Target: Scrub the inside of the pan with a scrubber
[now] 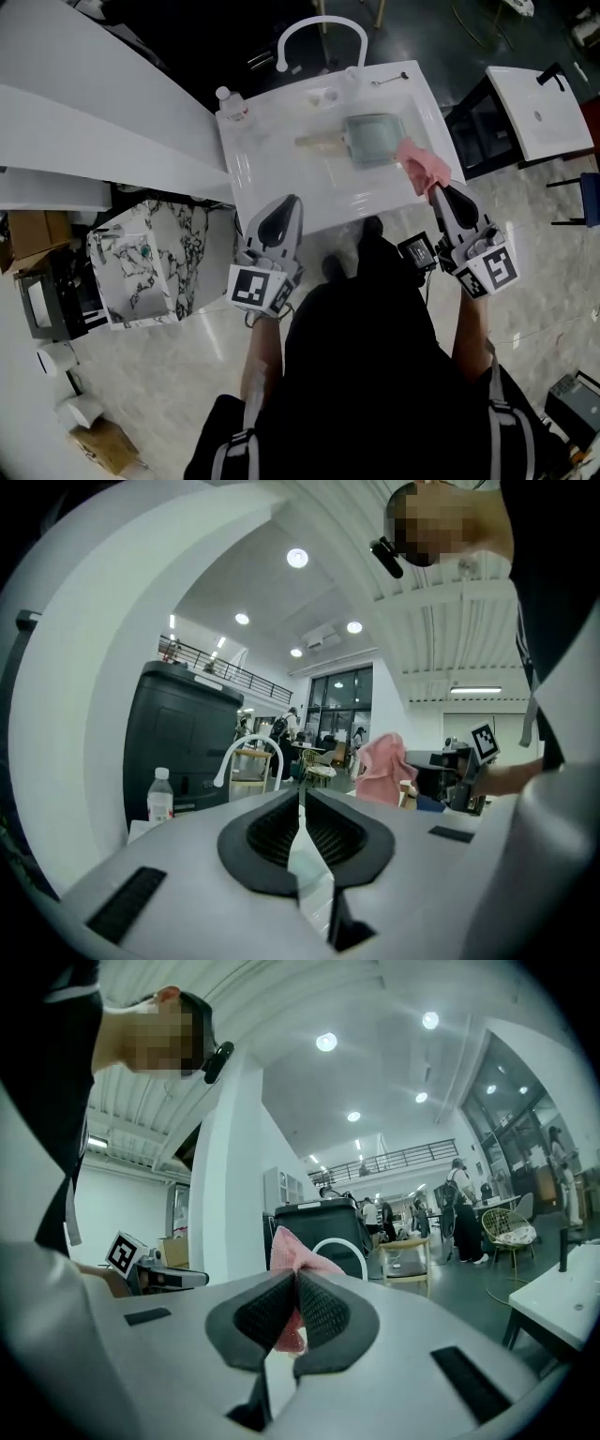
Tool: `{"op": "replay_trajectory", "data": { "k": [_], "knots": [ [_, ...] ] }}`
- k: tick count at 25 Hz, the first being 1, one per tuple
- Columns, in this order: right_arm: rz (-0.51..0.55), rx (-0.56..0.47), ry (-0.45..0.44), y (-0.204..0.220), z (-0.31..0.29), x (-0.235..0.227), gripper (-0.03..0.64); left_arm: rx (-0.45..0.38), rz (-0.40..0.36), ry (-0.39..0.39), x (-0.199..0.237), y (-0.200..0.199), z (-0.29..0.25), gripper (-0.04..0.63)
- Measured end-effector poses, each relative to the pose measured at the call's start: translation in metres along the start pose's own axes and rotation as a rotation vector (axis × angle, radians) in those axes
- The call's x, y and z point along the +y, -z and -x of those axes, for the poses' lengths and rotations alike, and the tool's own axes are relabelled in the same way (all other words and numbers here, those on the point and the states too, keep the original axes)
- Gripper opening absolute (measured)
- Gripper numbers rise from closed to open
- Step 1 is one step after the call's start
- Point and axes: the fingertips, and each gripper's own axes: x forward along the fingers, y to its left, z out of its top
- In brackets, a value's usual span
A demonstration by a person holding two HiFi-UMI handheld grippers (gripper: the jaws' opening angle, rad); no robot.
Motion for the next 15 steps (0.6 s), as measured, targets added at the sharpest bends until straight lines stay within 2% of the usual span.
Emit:
{"op": "replay_trajectory", "data": {
  "k": [4, 11, 15],
  "knots": [
    [0.023, 0.035, 0.022, 0.008, 0.019, 0.015, 0.021, -0.013, -0.025, 0.031, -0.008, -0.005, 0.017, 0.046],
    [-0.026, 0.042, 0.001, 0.020, 0.017, 0.049, 0.021, 0.002, -0.031, 0.062, -0.017, -0.002, 0.027, 0.048],
    [-0.008, 0.049, -0.030, 0.021, 0.009, 0.066, 0.021, 0.008, -0.032, 0.092, -0.021, -0.002, 0.028, 0.046]
  ]
}}
